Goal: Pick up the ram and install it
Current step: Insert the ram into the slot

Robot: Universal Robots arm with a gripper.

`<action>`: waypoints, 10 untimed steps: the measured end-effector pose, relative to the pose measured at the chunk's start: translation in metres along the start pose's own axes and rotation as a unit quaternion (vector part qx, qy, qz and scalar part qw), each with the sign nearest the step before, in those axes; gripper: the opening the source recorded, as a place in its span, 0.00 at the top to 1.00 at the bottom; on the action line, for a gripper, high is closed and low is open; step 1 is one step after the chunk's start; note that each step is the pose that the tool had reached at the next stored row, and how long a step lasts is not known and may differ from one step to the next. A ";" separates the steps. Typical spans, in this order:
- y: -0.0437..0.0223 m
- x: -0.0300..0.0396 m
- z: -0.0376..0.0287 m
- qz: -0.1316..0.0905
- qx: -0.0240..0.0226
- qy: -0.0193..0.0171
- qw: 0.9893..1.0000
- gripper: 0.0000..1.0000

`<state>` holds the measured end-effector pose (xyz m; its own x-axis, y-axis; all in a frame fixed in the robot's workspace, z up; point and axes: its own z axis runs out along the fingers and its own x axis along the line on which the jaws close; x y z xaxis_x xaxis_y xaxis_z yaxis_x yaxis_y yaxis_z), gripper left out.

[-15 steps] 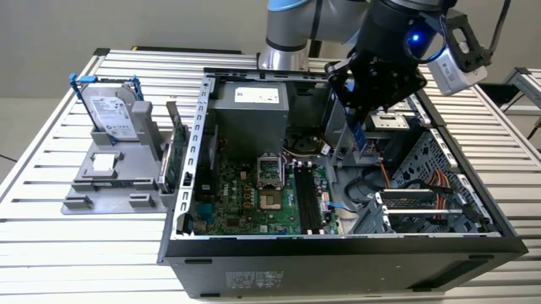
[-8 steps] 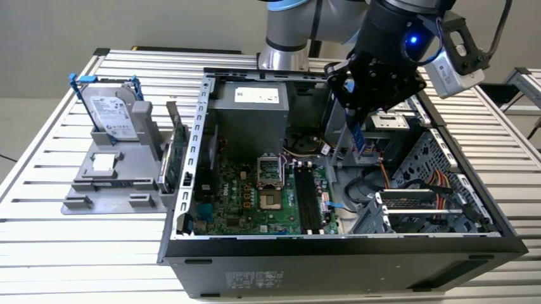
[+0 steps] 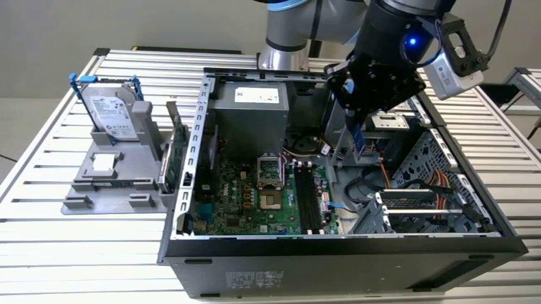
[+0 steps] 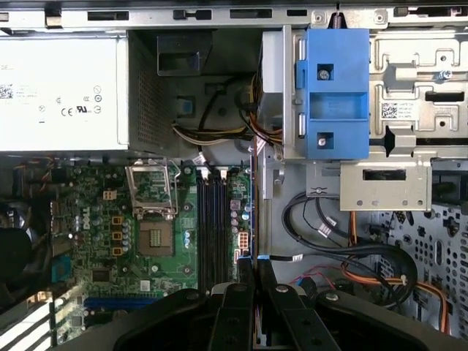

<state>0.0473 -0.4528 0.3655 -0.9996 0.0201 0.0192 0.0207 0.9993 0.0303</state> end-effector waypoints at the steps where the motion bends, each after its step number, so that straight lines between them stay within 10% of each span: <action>1: 0.0000 0.0000 0.0008 0.000 0.000 0.000 1.000 1.00; 10: -0.0017 -0.0001 0.0095 0.000 0.000 0.000 1.000 1.00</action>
<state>0.0473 -0.4542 0.3560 -0.9996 0.0202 0.0192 0.0208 0.9993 0.0302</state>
